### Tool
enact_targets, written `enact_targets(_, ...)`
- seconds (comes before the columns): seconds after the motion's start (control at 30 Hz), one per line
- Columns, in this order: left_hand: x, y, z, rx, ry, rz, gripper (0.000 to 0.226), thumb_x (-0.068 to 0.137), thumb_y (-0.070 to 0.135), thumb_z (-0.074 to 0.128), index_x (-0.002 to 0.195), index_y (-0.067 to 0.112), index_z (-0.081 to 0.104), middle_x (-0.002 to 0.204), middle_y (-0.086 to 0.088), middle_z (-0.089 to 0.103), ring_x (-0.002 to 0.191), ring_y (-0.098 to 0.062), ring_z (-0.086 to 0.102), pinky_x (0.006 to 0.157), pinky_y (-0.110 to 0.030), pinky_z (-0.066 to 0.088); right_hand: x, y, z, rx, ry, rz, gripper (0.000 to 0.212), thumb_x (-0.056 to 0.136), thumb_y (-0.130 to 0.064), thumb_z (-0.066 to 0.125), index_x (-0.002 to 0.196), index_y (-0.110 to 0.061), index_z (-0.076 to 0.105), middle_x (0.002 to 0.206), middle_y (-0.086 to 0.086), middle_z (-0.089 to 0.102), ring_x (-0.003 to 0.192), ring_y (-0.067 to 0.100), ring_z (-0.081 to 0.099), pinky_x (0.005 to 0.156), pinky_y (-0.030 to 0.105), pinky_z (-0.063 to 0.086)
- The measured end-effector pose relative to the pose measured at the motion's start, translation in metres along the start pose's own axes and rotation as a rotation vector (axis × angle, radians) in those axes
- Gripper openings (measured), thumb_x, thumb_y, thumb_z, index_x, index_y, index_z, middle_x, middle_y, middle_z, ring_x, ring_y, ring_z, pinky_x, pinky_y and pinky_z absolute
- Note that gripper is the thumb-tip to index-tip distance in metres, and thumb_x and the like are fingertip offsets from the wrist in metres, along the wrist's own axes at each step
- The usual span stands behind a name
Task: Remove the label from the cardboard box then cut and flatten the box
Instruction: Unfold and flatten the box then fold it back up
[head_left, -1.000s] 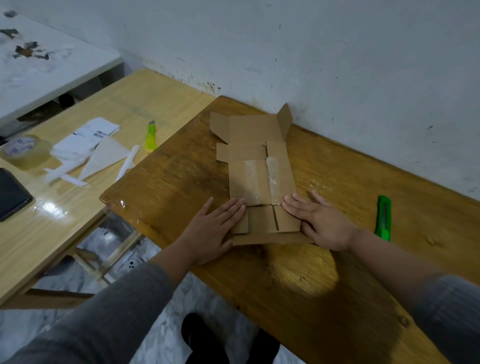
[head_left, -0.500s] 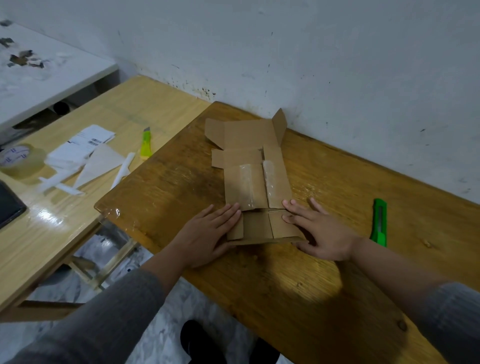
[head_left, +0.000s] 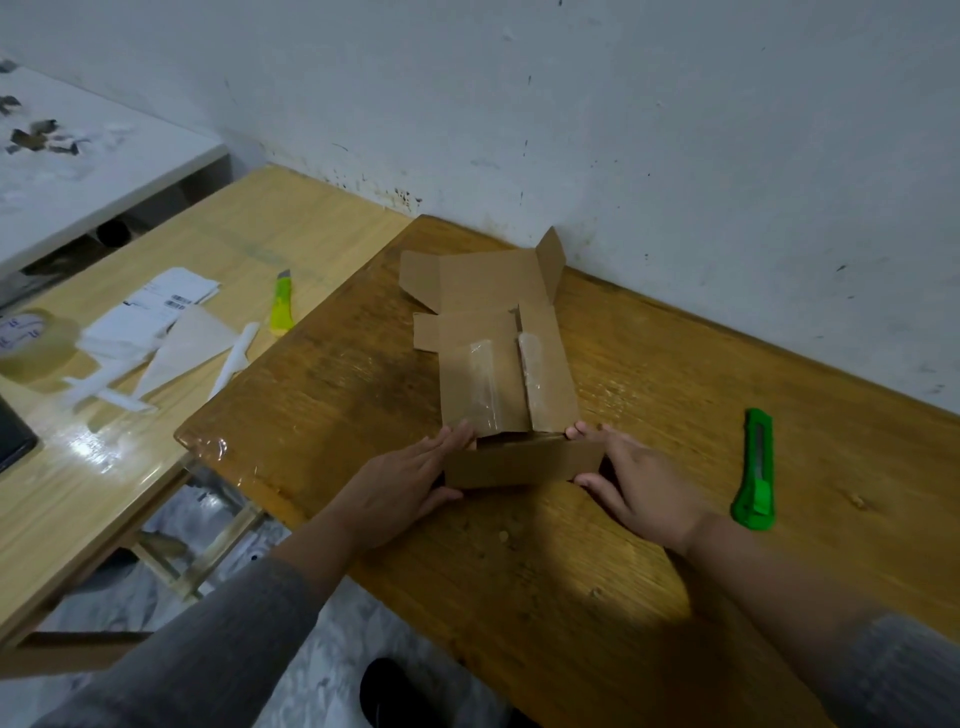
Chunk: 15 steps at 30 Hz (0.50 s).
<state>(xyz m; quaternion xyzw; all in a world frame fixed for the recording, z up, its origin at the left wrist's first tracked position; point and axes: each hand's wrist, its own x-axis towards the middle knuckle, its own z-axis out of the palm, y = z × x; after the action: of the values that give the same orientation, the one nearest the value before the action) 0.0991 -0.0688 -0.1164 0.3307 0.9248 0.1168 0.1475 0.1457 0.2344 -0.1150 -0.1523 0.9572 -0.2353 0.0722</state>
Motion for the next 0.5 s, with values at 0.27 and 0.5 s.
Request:
enact_targets(0.27, 0.012, 0.015, -0.005, -0.225, 0.236, -0.243, 0.082, 0.101, 0.040, 0.034, 0.123, 0.046, -0.045, 0.114, -0.008, 0.066, 0.079, -0.016, 0.066, 0.081, -0.027, 0.053, 0.017, -0.019, 0.007, 0.141, 0.291, 0.205, 0.059, 0.096, -0.037, 0.040, 0.145, -0.020, 0.013, 0.108, 0.002, 0.069, 0.083, 0.014, 0.065, 0.072, 0.023, 0.046)
enact_targets(0.5, 0.026, 0.023, -0.007, -0.145, 0.417, -0.356, 0.079, 0.100, 0.042, 0.035, 0.137, 0.039, -0.034, 0.091, -0.006, 0.069, 0.058, -0.011, 0.056, 0.060, -0.022, 0.049, 0.032, -0.026, 0.006, 0.104, 0.419, 0.301, 0.054, 0.097, -0.033, 0.045, 0.145, -0.021, 0.023, 0.095, -0.009, 0.067, 0.064, 0.007, 0.058, 0.055, 0.018, 0.045)
